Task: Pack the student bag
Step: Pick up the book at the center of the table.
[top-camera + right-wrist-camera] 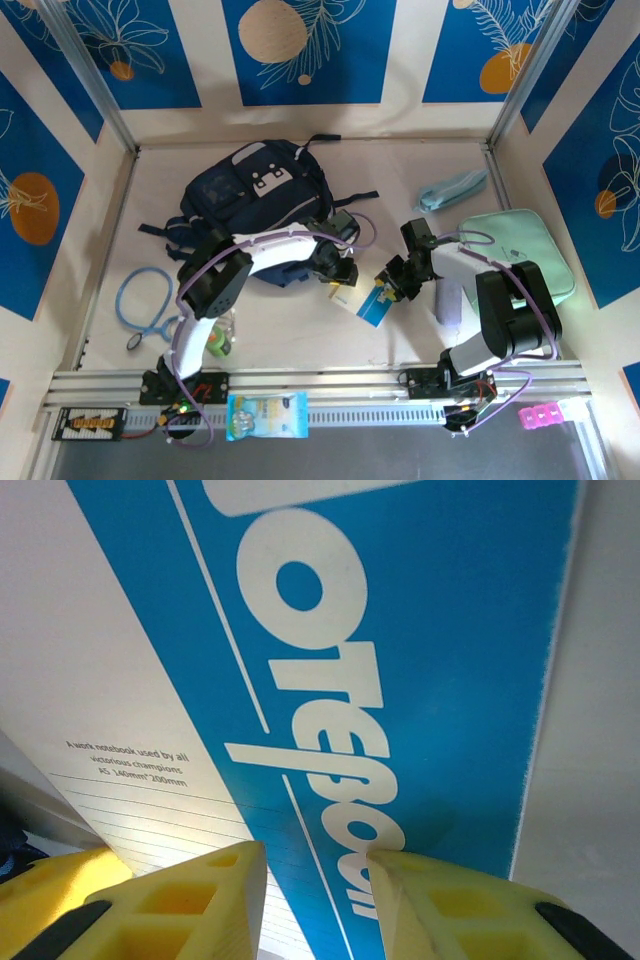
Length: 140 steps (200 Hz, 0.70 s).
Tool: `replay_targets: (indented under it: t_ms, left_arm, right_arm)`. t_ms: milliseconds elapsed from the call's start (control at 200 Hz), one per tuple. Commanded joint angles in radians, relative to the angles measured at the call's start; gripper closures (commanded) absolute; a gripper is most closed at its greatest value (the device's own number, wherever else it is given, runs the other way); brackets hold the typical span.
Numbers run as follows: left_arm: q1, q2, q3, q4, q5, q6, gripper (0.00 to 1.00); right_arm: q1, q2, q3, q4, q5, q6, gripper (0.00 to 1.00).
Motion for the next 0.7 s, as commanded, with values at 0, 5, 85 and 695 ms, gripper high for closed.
replay_targets:
  t_ms: [0, 5, 85, 695]
  left_arm:
    - [-0.012, 0.015, 0.003, 0.011, 0.078, -0.004, 0.65]
    - [-0.013, 0.015, 0.003, 0.011, 0.080, -0.004, 0.65]
    - [-0.013, 0.016, 0.010, 0.014, 0.107, -0.003, 0.65]
    - [-0.019, -0.136, -0.077, 0.161, 0.240, -0.089, 0.69]
  right_arm:
    - [0.005, 0.059, -0.038, 0.012, 0.069, 0.003, 0.64]
    - [0.006, 0.059, -0.038, 0.011, 0.069, 0.004, 0.64]
    - [0.007, 0.065, -0.037, 0.013, 0.066, 0.003, 0.64]
    - [0.011, 0.091, -0.025, 0.038, 0.058, 0.008, 0.64]
